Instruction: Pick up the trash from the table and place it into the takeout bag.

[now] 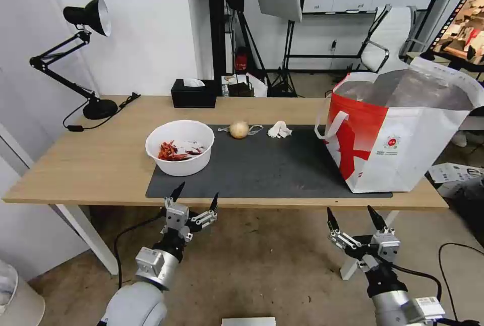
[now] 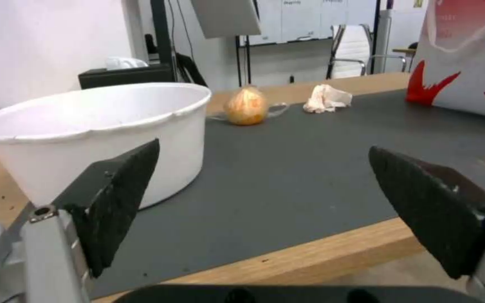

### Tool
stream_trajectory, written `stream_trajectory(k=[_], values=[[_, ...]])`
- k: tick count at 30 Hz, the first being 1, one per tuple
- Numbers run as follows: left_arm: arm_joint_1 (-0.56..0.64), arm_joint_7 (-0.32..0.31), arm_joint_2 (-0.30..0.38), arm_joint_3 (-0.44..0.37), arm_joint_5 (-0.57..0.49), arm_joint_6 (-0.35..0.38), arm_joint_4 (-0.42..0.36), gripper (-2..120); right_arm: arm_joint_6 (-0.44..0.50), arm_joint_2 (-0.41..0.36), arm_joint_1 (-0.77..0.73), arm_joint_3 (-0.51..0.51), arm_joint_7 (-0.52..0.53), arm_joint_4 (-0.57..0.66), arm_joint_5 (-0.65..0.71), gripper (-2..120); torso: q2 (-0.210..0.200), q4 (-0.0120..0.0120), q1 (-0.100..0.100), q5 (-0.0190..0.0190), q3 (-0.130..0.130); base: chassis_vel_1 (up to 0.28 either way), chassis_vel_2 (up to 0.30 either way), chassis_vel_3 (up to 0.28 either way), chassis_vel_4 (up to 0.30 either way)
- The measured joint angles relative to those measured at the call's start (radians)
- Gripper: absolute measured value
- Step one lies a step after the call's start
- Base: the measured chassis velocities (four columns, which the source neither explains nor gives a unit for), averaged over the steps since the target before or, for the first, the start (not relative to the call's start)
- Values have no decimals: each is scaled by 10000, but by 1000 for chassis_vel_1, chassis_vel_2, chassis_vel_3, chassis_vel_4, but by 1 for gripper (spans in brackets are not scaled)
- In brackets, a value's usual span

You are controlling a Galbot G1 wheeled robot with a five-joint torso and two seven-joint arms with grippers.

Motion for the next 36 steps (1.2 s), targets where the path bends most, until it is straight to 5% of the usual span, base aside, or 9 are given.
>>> stream_trajectory(k=[25, 28, 36], values=[[55, 30, -192, -160, 38, 11, 24, 100, -313, -99, 760, -755, 173, -203, 289, 100, 0, -1, 0, 0, 0, 0, 0, 0, 0], [51, 31, -222, -214, 4, 13, 33, 100, -889, -546, 1563, -1309, 394, -239, 834, 100, 0, -2, 0, 0, 1, 0, 0, 0, 0], [169, 35, -290, -472, -32, 41, 24, 100, -2256, -2689, 6596, -4066, 1306, -2200, 3051, 100, -2, 0, 3, 3, 3, 0, 0, 0, 0]])
